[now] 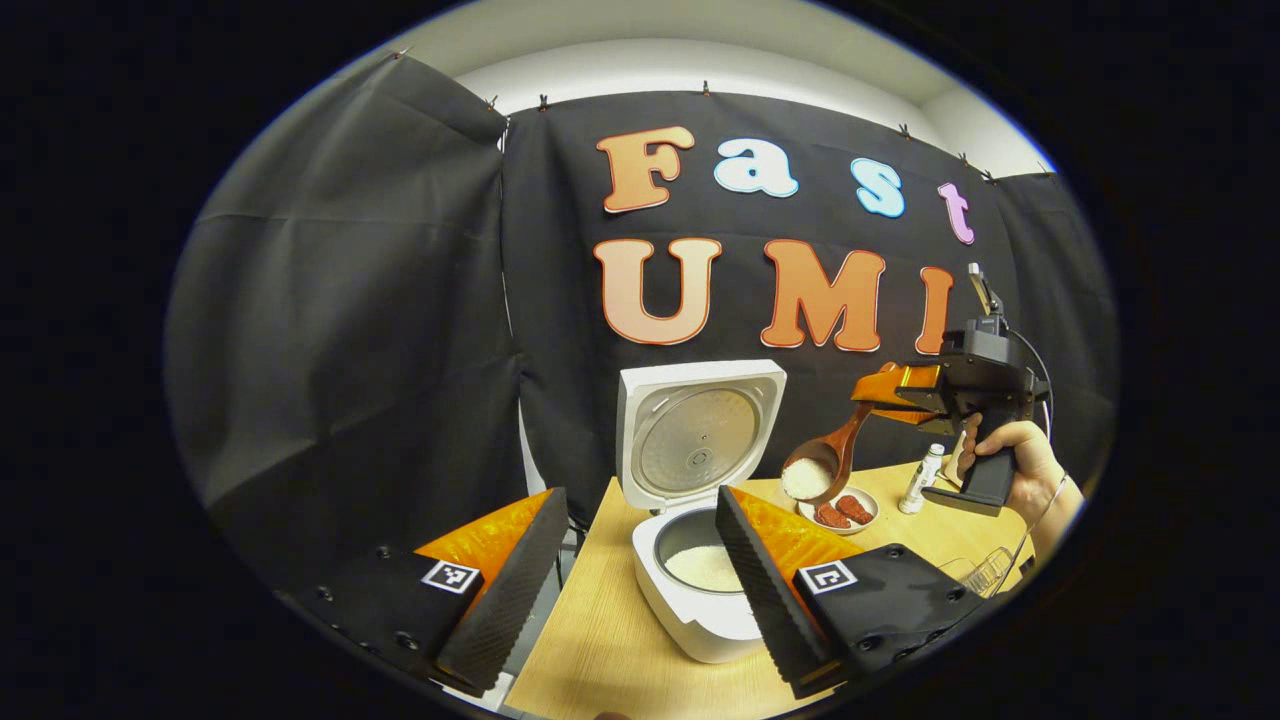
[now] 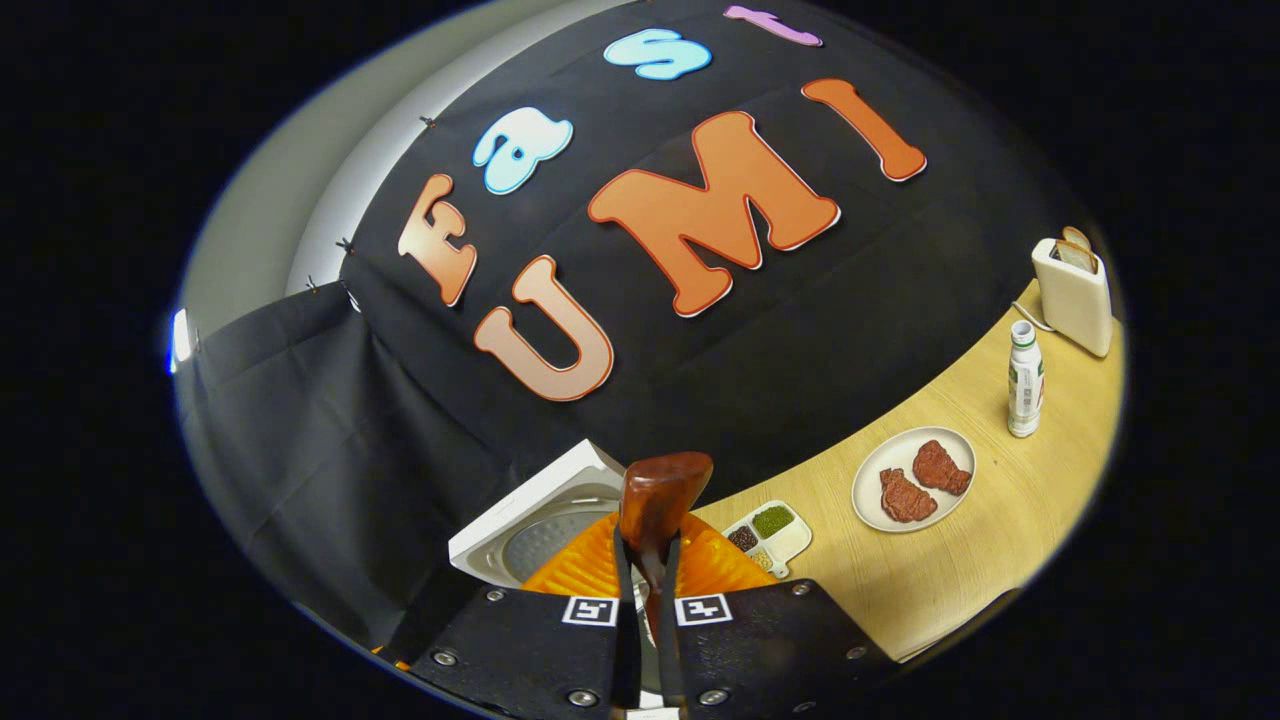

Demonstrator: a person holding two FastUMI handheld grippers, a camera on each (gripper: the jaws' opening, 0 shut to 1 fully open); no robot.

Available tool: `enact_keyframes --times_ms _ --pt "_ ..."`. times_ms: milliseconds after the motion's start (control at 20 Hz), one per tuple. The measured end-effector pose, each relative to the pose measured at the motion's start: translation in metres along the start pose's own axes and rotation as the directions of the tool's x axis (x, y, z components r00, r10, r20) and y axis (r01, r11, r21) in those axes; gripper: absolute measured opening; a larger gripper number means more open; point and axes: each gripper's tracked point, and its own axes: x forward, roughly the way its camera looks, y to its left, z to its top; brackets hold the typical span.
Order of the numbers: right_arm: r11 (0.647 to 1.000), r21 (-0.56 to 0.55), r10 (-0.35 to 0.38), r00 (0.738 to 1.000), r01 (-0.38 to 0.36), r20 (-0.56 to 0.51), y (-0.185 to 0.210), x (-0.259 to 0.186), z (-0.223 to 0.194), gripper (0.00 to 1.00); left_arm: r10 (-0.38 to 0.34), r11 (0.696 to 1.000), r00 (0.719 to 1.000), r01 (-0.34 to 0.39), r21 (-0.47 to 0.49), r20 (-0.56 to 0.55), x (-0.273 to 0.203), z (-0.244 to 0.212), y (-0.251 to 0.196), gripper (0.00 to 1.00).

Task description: Close the left gripper, press the button to open the rice cooker; take a wooden spoon from the chopstick holder with the right hand, scoop a spoonful of rice and pour it into the rice cooker, then put the wooden spoon back into the chopstick holder.

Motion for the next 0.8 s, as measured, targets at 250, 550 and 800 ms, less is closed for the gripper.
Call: enact_keyframes --times_ms 250,550,800 --pt "0.995 -0.099 0.013 1.000 -0.011 0.015 0.011 -0.003 0.006 0.07 -0.011 1.000 1.000 0.011 -0.003 0.003 -0.002 -0.003 -0.007 1.00" --pt "0.988 -0.153 0.034 0.999 -0.033 0.005 0.023 -0.003 0.003 0.07 -0.014 1.000 1.000 0.014 -0.005 0.009 -0.005 -0.002 -0.010 1.00" --pt "0.973 -0.227 0.049 0.999 -0.046 0.007 0.034 -0.004 0.003 0.06 -0.005 1.000 1.000 0.005 -0.003 0.007 -0.006 -0.004 -0.009 1.00"
